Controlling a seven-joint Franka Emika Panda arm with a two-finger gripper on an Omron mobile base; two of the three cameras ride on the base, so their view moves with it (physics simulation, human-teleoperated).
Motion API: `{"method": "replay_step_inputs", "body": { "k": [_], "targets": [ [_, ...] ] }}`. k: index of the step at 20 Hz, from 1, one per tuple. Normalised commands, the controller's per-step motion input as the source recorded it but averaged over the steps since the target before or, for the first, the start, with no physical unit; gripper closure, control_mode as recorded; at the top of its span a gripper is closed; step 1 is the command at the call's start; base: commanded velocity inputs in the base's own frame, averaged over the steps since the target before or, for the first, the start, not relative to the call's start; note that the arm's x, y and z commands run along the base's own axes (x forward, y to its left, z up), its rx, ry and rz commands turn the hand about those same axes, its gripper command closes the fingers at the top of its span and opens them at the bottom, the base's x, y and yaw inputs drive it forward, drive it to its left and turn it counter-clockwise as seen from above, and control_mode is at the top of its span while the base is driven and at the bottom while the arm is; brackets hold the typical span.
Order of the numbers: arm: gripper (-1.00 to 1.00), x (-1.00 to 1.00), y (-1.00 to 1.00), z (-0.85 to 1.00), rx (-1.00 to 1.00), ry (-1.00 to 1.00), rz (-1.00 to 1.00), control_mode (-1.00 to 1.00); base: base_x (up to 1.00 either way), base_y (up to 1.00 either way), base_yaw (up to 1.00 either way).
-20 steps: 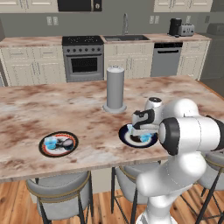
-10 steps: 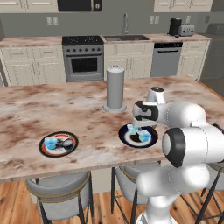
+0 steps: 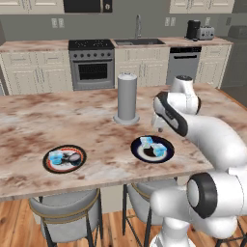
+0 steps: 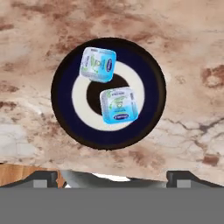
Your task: Place two yogurt containers on each plate.
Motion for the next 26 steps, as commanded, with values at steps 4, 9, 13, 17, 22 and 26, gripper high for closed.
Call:
{"method": "replay_step_inputs", "body": {
  "k": [4, 9, 13, 17, 22, 26],
  "targets": [
    [-1.0, -0.83, 0.0, 0.67, 0.0, 0.0, -0.06, -1.0, 0.0, 0.0, 0.0],
    [-1.0, -0.93, 0.0, 0.54, 0.01, 0.0, -0.07, -1.0, 0.0, 0.0, 0.0],
    [-1.0, -0.9, 0.05, 0.33, 0.0, -0.06, -0.05, -1.0, 0.0, 0.0, 0.0],
    [-1.0, -0.67, 0.23, 0.02, 0.0, -0.17, -0.09, -1.0, 0.0, 0.0, 0.0],
    [-1.0, -0.7, 0.16, 0.0, 0.0, -0.25, -0.13, -1.0, 0.0, 0.0, 0.0],
    [-1.0, -0.24, 0.08, 0.02, 0.0, -0.15, -0.14, -1.0, 0.0, 0.0, 0.0]
  ]
}}
